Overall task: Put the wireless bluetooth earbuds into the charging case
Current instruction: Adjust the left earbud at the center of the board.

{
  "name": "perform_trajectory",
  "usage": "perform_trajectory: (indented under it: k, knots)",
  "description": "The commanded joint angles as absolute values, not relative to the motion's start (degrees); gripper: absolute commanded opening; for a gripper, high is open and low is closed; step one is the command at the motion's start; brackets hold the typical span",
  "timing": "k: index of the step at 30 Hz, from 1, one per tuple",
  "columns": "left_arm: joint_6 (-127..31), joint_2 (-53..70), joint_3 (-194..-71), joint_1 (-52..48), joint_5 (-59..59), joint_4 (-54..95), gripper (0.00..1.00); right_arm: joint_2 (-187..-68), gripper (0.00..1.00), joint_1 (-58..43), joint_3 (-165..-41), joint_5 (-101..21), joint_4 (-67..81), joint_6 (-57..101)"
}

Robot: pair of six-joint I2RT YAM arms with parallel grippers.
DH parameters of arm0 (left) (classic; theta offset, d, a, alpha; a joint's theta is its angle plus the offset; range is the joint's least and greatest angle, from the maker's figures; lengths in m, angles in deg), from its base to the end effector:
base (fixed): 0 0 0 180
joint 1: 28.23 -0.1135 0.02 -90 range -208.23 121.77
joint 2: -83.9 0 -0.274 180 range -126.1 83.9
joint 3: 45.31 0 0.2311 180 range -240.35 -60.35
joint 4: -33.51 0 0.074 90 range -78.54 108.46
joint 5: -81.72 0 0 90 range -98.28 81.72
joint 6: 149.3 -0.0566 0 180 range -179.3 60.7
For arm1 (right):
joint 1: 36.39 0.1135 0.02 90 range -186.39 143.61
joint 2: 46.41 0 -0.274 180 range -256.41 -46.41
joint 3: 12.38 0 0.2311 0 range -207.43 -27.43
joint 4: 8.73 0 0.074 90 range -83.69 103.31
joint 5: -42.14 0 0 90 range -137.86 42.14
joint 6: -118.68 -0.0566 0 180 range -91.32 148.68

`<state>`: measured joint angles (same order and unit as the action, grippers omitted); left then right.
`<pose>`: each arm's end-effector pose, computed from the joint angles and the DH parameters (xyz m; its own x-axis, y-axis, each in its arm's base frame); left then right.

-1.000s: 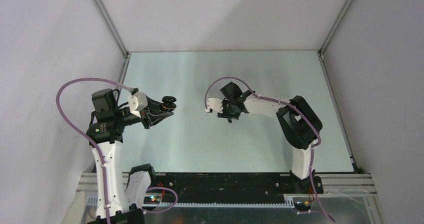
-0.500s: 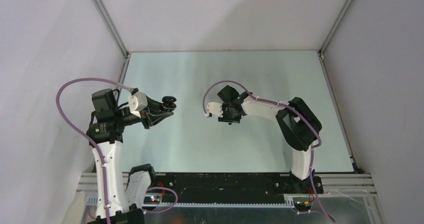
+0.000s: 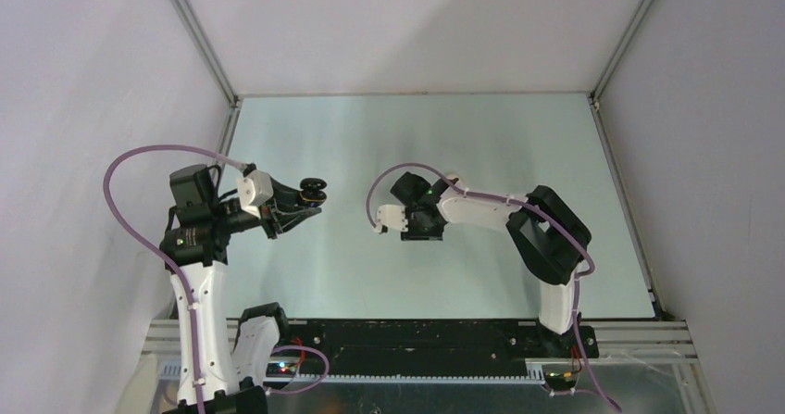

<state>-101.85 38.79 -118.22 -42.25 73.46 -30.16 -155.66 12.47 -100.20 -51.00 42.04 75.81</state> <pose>0.1083 -0.0307 0.3673 0.0838 0.1211 -0.9891 0.9320 0.3418 0.1208 0.2427 0.2731 0.1635 0.1169 -0.9785 -0.1698 -0.9632 -0.0700 -0.2595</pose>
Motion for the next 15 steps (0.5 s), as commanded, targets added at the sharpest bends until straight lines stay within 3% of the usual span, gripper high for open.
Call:
perform_trajectory:
  k: [1,9,15]
  knots:
    - [-103.16,39.3,-118.84,-42.85,75.79,-29.7,0.07,-154.22,0.43,13.71,-101.9,-51.16,50.91,74.31]
    - [-103.16,39.22,-118.8,-42.78,75.82,-29.7,0.07,-148.87,0.44,9.66,-109.02,-34.14,58.44,93.21]
    - [-103.13,39.32,-118.8,-42.81,75.6,-29.64,0.07,-152.79,0.44,4.58,-114.24,-22.73,60.22,106.96]
